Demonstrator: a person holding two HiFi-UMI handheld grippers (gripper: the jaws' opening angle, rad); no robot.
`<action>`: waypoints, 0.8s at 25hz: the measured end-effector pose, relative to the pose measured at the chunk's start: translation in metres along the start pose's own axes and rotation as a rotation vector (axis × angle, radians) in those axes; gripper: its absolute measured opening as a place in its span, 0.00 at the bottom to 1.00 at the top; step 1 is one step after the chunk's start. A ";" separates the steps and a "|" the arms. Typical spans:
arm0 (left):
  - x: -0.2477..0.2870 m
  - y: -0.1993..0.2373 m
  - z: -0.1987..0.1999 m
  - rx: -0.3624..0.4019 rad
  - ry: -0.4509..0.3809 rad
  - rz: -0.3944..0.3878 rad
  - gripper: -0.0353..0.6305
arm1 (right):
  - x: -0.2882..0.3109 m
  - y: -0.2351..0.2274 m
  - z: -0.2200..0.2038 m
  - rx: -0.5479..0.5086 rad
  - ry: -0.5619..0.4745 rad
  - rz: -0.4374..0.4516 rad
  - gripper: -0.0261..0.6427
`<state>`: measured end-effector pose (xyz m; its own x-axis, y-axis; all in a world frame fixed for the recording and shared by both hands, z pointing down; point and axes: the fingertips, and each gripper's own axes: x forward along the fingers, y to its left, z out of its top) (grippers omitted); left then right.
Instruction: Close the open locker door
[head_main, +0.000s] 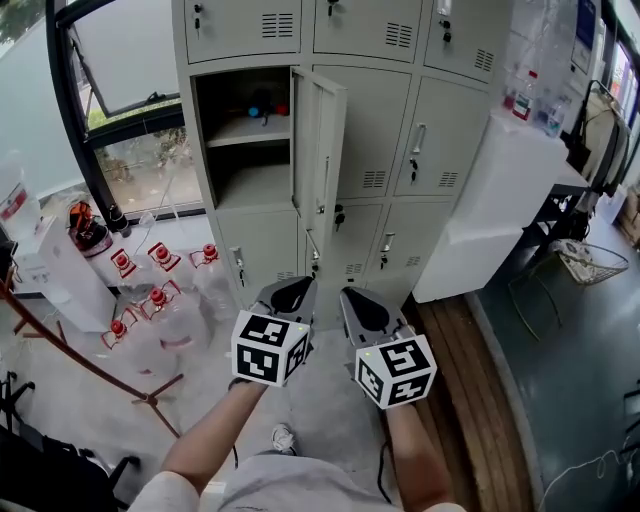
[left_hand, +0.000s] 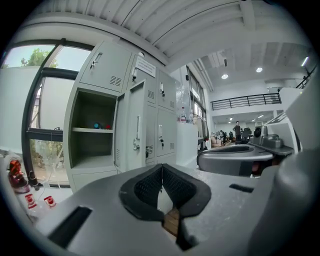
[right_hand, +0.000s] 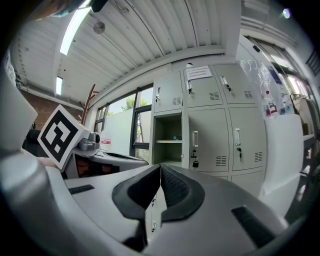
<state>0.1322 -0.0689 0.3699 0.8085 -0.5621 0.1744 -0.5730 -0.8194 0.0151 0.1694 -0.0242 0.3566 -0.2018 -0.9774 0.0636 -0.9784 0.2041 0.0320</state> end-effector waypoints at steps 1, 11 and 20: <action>0.007 0.007 0.002 0.000 0.001 -0.004 0.06 | 0.008 -0.004 0.002 -0.002 0.000 -0.003 0.05; 0.064 0.058 0.020 0.013 0.004 -0.070 0.06 | 0.077 -0.042 0.022 -0.009 -0.017 -0.040 0.05; 0.089 0.093 0.027 -0.003 0.001 -0.123 0.06 | 0.123 -0.062 0.037 -0.001 -0.045 -0.063 0.05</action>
<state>0.1542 -0.1982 0.3607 0.8724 -0.4575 0.1720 -0.4701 -0.8817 0.0397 0.2037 -0.1590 0.3257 -0.1417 -0.9898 0.0165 -0.9892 0.1422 0.0354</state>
